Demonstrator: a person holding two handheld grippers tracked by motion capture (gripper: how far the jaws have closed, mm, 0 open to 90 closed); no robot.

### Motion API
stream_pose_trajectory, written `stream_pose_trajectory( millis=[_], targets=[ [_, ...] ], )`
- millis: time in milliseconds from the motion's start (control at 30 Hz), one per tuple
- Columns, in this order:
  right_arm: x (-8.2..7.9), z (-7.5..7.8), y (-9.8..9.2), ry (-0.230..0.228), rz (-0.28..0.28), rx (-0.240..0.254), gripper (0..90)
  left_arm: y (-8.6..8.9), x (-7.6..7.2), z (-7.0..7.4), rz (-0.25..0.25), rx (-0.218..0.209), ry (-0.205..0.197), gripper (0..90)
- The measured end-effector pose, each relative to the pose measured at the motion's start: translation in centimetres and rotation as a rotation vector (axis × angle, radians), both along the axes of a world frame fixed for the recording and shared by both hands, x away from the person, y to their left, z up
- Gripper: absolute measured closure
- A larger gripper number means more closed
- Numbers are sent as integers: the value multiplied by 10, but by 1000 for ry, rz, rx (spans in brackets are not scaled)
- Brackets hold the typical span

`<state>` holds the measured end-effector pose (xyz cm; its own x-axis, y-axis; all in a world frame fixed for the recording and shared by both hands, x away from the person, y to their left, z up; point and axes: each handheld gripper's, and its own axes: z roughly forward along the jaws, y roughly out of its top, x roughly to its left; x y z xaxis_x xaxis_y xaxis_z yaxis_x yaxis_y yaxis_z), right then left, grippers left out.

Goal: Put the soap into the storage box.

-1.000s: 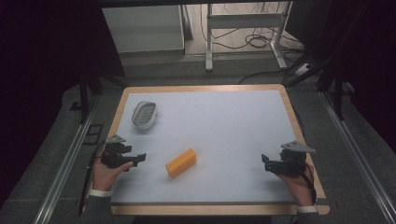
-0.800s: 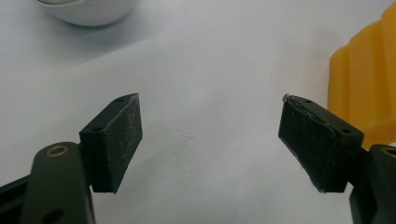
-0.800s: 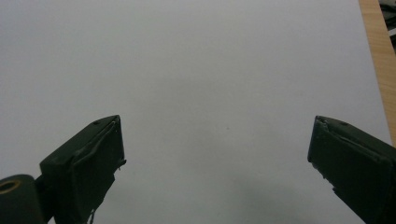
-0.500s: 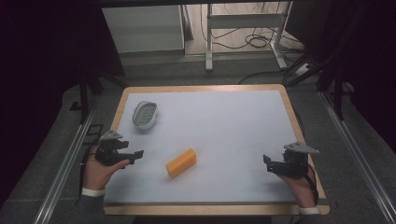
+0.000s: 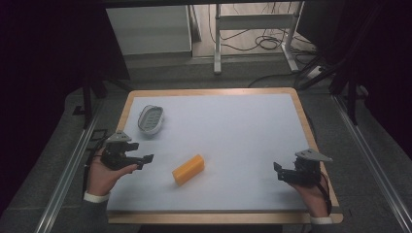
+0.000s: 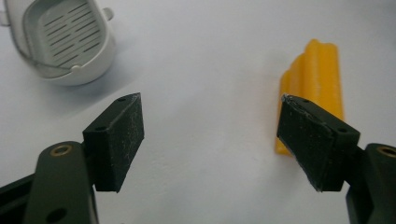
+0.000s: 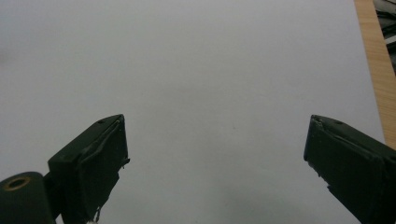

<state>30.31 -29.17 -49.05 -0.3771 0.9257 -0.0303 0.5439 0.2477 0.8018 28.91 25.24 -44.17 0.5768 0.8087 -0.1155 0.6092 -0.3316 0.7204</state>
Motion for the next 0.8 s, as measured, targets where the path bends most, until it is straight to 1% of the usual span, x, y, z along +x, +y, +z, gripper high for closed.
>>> stream_pose_trajectory(
  millis=[33,67,100,133,167,200,267,333,367,400,433,467,500,533,567,600,667,733,800],
  targets=[
    [0,0,0,0,0,0,64,0,0,0,0,0,0,233],
    [0,1,-1,-4,-5,1,64,-5,-2,1,-19,11,3,233],
    [0,1,-1,-4,-5,1,64,-5,-2,1,-19,11,3,232],
    [0,0,-2,-5,-3,1,64,-11,-2,2,-36,23,6,232],
    [0,0,-2,-5,-3,1,64,-11,-2,2,-36,23,6,231],
    [0,0,-2,-1,-5,3,64,-16,-1,2,-47,32,13,231],
    [0,-1,-2,0,-2,3,64,-19,0,1,-53,35,17,231],
    [0,-1,-2,-2,0,4,64,-27,2,-1,-74,49,25,230],
    [0,-1,-3,-2,0,4,65,-27,2,-1,-74,49,25,229],
    [0,-1,-3,-2,-1,5,64,-33,3,-2,-85,51,29,228],
    [0,-1,-3,-2,-1,4,65,-33,3,-2,-85,51,29,228],
    [1,-1,-3,-2,-1,4,65,-38,2,-2,-99,58,34,227],
    [1,-1,-3,-2,-1,4,65,-38,2,-2,-99,58,34,228],
    [1,-2,-3,1,1,-1,64,-44,0,-1,-114,56,25,229],
    [1,-2,-3,2,2,-4,65,-44,0,-1,-114,56,25,228],
    [1,-3,-3,3,3,-5,64,-50,0,-1,-132,59,26,227],
    [1,-3,-2,4,4,-6,65,-52,0,-2,-137,59,30,228],
    [1,-3,-2,5,5,-9,64,-57,2,-5,-137,74,40,228],
    [1,-4,-2,4,6,-11,64,-59,3,-7,-141,69,42,228]
  ],
)
